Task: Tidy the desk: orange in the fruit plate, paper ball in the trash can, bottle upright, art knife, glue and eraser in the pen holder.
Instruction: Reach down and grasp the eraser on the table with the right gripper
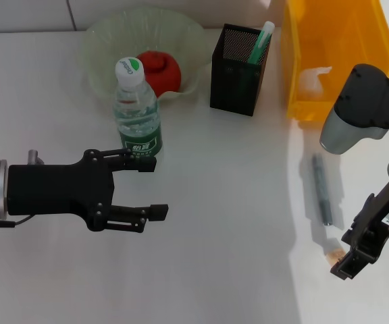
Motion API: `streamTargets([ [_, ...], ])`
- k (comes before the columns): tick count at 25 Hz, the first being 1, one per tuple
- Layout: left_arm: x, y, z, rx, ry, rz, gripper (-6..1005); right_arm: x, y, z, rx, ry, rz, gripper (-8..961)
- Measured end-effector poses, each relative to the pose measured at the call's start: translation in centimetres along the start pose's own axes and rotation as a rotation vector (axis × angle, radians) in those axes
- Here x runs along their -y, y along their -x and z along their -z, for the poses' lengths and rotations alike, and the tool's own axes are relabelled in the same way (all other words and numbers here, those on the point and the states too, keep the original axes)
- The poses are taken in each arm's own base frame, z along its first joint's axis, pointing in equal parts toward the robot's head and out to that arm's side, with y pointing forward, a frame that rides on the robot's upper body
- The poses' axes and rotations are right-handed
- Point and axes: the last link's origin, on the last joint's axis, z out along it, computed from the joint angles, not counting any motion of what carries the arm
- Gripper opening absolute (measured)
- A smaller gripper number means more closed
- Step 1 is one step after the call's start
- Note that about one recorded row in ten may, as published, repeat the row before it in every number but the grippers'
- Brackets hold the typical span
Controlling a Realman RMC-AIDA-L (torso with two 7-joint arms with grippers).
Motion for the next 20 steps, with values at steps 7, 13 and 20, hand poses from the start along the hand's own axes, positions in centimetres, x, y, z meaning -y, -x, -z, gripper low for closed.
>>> streamTargets([
  [7,0.0,0.1,0.0,0.000,-0.002,-0.001,859,0.1,0.2,-1.0,-0.026,-0.035,-0.011,643],
  [13,0.0,0.1,-0.1,-0.001,-0.005,0.000,859,-0.2,0.7,-1.9,-0.044,-0.055,0.004,627],
  [20,0.0,0.3,-0.1,-0.002,-0.009,-0.003,859,-0.6,1.1,-2.3,-0.056,-0.070,0.025,608],
])
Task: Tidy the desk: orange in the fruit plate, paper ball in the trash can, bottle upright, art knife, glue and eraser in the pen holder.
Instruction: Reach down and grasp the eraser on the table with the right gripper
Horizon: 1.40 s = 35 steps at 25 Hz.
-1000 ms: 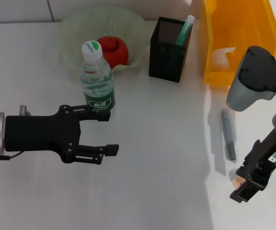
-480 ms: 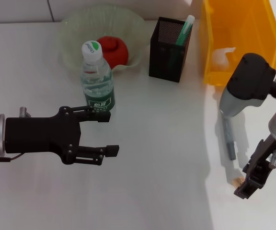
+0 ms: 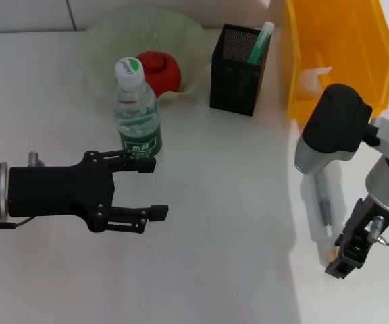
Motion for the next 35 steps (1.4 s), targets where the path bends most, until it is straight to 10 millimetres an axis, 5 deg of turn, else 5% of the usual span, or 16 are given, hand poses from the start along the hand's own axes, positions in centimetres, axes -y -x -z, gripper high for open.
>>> streamTargets([
  [23,-0.2,0.5,0.2,-0.001,-0.010,0.005,859,0.0,0.1,1.5,0.046,-0.004,-0.013,121],
  [29,-0.3,0.6,0.3,-0.001,-0.011,0.004,859,0.4,-0.2,2.3,0.068,-0.008,-0.080,91],
  [35,-0.4,0.4,0.2,-0.003,-0.002,-0.001,859,-0.3,-1.0,2.0,0.055,0.004,-0.140,241],
])
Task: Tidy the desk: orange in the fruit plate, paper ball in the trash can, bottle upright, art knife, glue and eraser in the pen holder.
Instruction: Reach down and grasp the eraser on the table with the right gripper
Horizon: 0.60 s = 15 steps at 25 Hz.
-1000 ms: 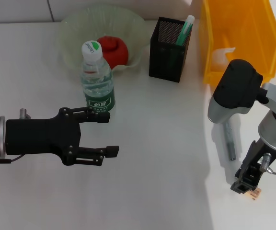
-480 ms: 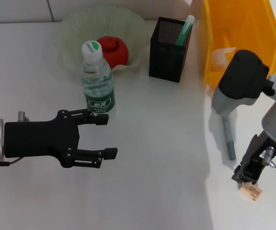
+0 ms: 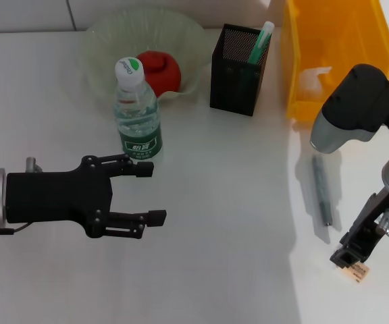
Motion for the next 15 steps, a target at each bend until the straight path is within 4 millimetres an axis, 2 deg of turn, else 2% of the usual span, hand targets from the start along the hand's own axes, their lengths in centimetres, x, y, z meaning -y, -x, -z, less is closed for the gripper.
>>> streamTargets([
  [2,0.0,0.0,-0.1,-0.001,0.001,0.000,859,0.0,-0.2,-0.1,-0.005,0.004,-0.010,333],
  [10,0.1,-0.3,-0.1,-0.002,0.001,-0.006,859,0.5,-1.4,-0.5,-0.035,-0.021,-0.061,325],
  [15,0.3,-0.4,-0.2,0.001,-0.002,-0.015,859,0.6,-1.5,-0.7,-0.039,-0.024,-0.064,326],
])
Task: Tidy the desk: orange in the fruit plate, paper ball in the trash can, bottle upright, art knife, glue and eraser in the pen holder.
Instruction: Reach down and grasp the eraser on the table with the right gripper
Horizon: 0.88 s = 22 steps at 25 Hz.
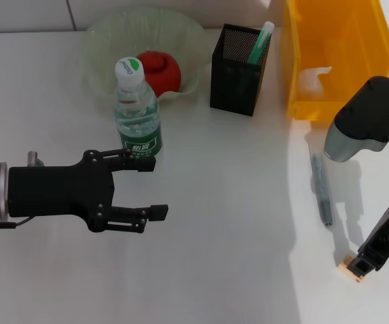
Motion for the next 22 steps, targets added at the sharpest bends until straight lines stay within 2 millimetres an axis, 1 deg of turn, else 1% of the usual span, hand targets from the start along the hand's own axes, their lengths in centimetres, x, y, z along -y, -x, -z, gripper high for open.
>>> streamTargets([
  [9,0.22,-0.26,-0.23,0.000,0.002,-0.018,859,-0.12,0.25,0.04,0.008,-0.002,-0.007,327],
  [22,0.19,-0.28,-0.39,-0.003,0.005,-0.032,859,-0.63,0.75,-0.59,-0.015,-0.007,0.024,330],
])
